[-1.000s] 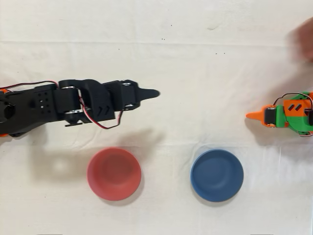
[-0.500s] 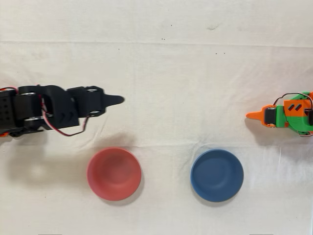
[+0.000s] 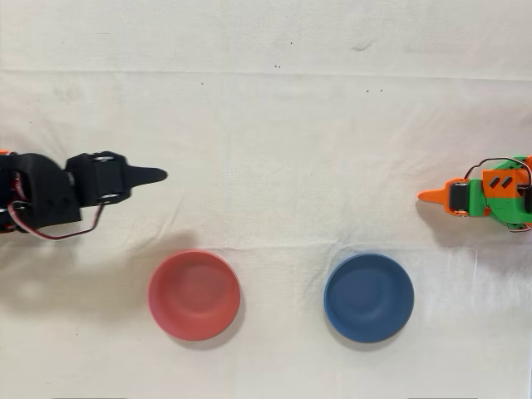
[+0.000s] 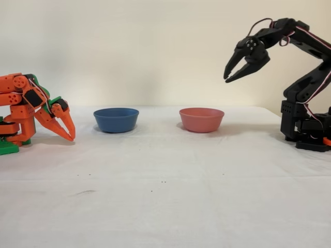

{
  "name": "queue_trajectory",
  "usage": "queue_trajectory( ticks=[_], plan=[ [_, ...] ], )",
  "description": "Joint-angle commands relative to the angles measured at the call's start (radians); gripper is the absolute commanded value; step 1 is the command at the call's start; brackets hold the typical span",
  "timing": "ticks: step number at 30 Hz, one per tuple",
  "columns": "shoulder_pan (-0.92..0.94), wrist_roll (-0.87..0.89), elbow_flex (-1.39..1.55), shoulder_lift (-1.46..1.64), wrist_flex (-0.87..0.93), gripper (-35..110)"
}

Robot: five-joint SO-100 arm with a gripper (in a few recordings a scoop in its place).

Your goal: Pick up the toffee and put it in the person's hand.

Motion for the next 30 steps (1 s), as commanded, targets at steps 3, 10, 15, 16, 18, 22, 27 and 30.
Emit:
queue_trajectory(
  ticks=[3,10,15,16,18,22,27,30],
  plan=[
    [0.005,0.028,0.133,0.196,0.012,1],
    [0.005,0.031,0.353,0.428,-0.003,2],
    [0.018,0.051,0.505,0.555,-0.026,1],
    [0.023,0.052,0.522,0.574,-0.025,1],
    [0.029,0.040,0.535,0.589,-0.015,2],
    [0.049,0.026,0.586,0.650,-0.014,2],
    [0.057,0.041,0.653,0.707,-0.026,1],
    [0.057,0.044,0.706,0.738,-0.052,1]
  ],
)
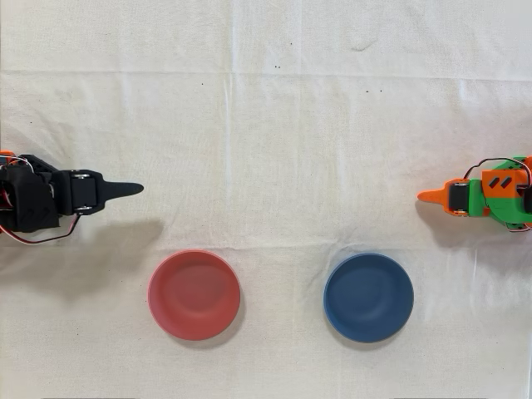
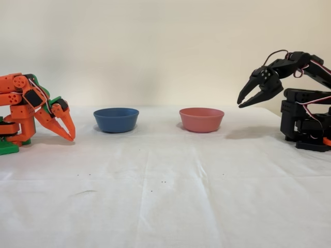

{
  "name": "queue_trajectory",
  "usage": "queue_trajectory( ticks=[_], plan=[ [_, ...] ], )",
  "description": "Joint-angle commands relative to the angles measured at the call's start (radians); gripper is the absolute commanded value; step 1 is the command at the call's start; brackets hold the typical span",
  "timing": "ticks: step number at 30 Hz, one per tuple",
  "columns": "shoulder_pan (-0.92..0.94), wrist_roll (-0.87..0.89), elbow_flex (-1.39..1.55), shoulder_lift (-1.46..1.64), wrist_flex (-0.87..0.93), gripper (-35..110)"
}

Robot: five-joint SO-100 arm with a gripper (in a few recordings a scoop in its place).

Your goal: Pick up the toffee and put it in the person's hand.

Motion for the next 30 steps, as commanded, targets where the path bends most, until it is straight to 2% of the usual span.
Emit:
queue_trajectory(
  ticks=[1,30],
  plan=[
    [-0.002,0.018,0.051,0.040,-0.037,1],
    [0.051,0.011,0.327,0.147,-0.112,0]
  ],
)
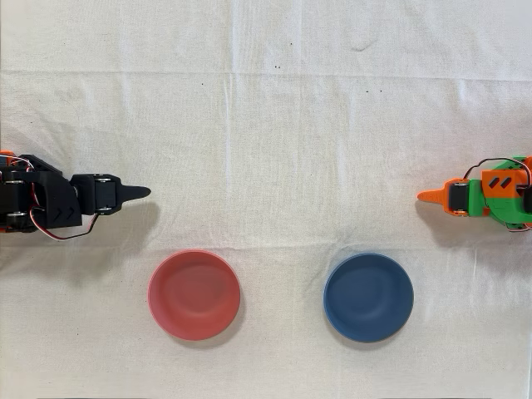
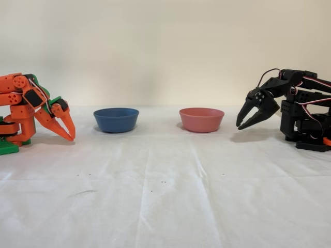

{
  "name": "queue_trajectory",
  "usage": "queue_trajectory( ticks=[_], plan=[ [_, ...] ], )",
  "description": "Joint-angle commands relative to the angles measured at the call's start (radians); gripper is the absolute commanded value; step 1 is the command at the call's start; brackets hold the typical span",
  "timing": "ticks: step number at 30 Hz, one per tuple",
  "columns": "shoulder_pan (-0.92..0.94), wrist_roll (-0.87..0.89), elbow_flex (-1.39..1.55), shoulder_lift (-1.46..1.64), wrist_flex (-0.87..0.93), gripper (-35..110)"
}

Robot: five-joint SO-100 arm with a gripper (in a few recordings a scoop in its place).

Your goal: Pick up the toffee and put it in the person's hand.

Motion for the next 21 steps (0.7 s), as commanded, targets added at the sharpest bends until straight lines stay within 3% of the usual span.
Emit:
queue_trajectory(
  ticks=[1,21],
  plan=[
    [0.009,0.011,0.021,0.071,-0.017,0],
    [0.008,0.029,0.149,0.071,-0.051,0]
  ],
)
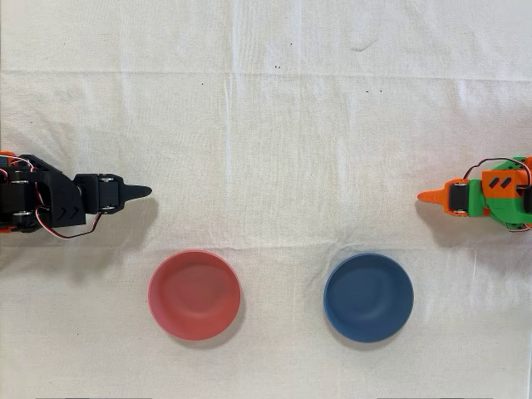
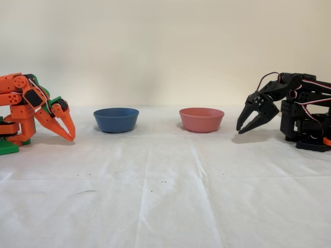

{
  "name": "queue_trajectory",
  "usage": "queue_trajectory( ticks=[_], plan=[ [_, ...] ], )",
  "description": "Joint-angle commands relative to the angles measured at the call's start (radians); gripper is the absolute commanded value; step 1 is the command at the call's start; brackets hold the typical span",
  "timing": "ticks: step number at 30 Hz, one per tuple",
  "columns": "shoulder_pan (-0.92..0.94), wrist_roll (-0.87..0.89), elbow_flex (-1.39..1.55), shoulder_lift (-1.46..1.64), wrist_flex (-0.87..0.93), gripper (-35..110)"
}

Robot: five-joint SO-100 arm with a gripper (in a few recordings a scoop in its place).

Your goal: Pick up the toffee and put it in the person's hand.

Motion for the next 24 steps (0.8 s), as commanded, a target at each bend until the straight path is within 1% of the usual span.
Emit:
queue_trajectory(
  ticks=[1,24],
  plan=[
    [0.008,0.043,0.055,0.071,-0.037,0],
    [0.011,0.035,0.066,0.072,-0.020,0]
  ],
)
